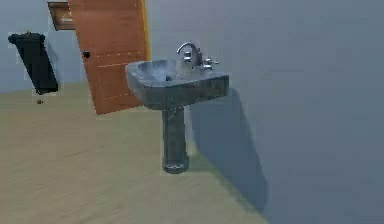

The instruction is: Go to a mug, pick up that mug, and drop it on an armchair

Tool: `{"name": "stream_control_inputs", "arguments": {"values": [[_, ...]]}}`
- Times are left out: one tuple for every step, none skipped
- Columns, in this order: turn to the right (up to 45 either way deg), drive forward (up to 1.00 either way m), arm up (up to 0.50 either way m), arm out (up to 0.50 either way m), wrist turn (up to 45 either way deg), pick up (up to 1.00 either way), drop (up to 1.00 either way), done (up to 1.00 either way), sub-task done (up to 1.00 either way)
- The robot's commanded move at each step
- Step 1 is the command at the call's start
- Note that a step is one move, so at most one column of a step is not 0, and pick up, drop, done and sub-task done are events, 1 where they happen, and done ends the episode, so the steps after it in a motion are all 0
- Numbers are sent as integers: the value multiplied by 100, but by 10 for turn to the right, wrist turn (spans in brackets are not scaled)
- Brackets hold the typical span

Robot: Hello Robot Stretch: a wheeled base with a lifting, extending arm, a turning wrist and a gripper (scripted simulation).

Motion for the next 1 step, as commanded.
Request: {"name": "stream_control_inputs", "arguments": {"values": [[-420,0,0,0,0,0,0,0,0]]}}
